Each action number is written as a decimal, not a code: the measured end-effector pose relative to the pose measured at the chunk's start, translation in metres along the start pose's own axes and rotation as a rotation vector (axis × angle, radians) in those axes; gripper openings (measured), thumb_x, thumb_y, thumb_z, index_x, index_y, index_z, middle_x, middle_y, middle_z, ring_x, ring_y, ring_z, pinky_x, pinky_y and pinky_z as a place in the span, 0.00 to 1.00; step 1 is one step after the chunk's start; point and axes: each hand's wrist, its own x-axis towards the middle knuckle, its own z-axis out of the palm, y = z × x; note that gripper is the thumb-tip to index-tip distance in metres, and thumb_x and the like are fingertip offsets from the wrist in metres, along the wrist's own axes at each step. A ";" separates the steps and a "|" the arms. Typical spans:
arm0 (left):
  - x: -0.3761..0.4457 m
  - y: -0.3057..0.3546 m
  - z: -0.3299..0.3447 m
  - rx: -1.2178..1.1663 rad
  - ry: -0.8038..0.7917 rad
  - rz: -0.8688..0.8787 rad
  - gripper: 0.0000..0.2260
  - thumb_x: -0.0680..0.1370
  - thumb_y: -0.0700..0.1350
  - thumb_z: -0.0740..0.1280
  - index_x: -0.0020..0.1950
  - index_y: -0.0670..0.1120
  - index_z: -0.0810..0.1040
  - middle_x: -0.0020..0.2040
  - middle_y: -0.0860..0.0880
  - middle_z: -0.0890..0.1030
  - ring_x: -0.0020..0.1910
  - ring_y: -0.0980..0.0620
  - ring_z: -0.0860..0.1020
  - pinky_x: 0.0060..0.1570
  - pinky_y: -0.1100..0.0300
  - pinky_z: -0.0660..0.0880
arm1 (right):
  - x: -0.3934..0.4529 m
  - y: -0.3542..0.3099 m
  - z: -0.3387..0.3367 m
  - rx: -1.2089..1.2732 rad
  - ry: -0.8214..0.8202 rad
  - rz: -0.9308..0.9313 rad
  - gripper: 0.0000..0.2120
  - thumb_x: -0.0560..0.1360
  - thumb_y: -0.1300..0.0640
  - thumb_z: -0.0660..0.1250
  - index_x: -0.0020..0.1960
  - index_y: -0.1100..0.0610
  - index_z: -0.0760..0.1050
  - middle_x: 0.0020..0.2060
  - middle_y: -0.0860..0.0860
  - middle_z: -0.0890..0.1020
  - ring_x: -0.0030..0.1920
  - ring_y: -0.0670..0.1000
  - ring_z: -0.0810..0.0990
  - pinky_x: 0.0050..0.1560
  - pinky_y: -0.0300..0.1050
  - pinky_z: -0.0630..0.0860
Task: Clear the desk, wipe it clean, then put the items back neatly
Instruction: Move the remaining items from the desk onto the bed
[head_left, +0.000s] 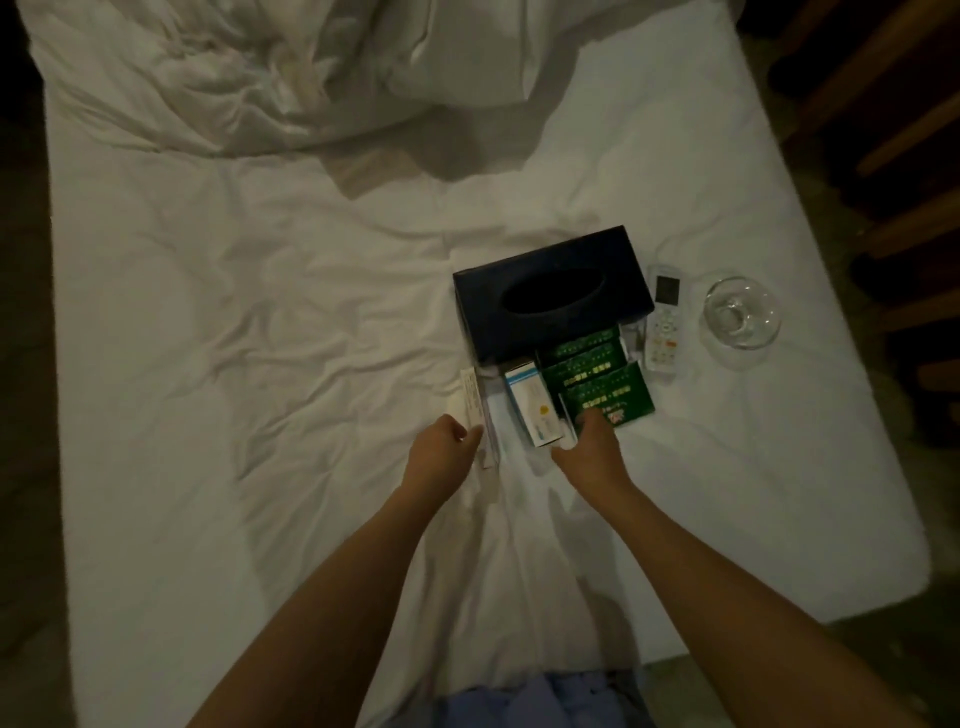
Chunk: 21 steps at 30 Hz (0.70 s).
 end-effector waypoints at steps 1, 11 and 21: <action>-0.003 0.001 -0.005 0.029 0.010 0.010 0.13 0.79 0.51 0.62 0.51 0.41 0.76 0.48 0.43 0.80 0.49 0.44 0.79 0.51 0.53 0.75 | -0.002 0.001 -0.008 -0.027 -0.008 -0.008 0.21 0.72 0.64 0.71 0.61 0.66 0.66 0.59 0.61 0.71 0.55 0.54 0.72 0.48 0.37 0.66; -0.084 0.042 -0.060 0.190 0.098 0.140 0.10 0.78 0.46 0.63 0.54 0.42 0.77 0.51 0.43 0.82 0.51 0.45 0.80 0.45 0.61 0.70 | -0.071 -0.022 -0.096 -0.074 -0.025 -0.170 0.13 0.72 0.63 0.71 0.52 0.61 0.69 0.48 0.55 0.75 0.47 0.49 0.72 0.37 0.37 0.65; -0.177 0.103 -0.024 0.558 -0.017 0.634 0.12 0.79 0.46 0.61 0.58 0.43 0.77 0.58 0.44 0.78 0.57 0.46 0.76 0.55 0.58 0.71 | -0.207 0.028 -0.159 -0.224 0.126 -0.108 0.18 0.74 0.57 0.68 0.61 0.61 0.67 0.59 0.58 0.72 0.57 0.53 0.72 0.45 0.36 0.62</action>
